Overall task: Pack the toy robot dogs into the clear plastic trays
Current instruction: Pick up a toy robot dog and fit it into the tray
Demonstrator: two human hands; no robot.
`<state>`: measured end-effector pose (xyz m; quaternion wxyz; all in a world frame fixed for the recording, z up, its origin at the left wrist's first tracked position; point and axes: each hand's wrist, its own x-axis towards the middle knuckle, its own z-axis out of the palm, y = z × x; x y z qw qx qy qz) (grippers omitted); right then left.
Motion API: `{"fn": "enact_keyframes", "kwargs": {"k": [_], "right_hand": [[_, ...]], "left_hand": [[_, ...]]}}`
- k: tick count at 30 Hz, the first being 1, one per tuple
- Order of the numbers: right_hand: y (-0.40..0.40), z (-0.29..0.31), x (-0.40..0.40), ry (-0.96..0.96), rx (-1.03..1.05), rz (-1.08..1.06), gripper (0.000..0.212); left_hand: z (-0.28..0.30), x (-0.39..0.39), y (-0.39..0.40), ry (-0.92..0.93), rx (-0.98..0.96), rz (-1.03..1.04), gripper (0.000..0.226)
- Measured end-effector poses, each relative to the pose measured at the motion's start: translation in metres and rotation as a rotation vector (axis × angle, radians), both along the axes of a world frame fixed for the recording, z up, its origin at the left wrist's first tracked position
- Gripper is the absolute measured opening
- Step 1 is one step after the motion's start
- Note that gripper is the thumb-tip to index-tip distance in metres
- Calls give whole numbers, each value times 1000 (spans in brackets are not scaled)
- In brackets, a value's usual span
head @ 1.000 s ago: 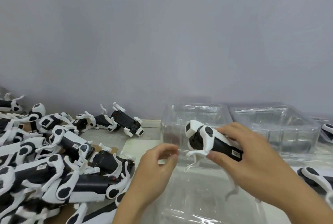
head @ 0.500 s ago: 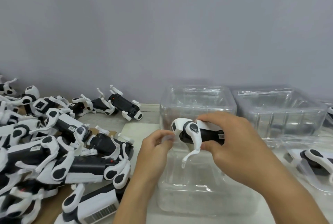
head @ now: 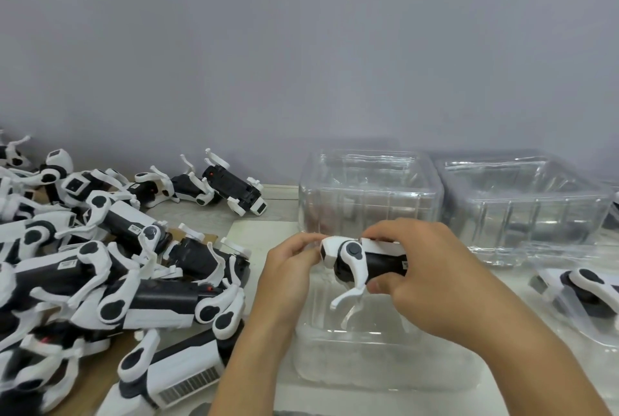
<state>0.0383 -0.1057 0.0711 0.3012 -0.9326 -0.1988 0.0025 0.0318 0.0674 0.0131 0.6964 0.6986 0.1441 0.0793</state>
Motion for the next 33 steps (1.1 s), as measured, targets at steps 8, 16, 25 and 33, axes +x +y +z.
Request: {"fn": "enact_keyframes", "kwargs": {"k": [8,16,25,33], "right_hand": [[6,-9,1,-1,-4,-4,31],[7,-16,3,-89,-53,26,26],[4,-25,9,-97,146,32,28],[2,-27,11,-98,151,43,31]], "left_hand": [[-3,2,2,-12,-50,28,34],[-2,-1,1,-25,-87,-127,43],[-3,0,-1,12,-72,-67,24],[-3,-1,-2,-27,-71,-55,25]]}}
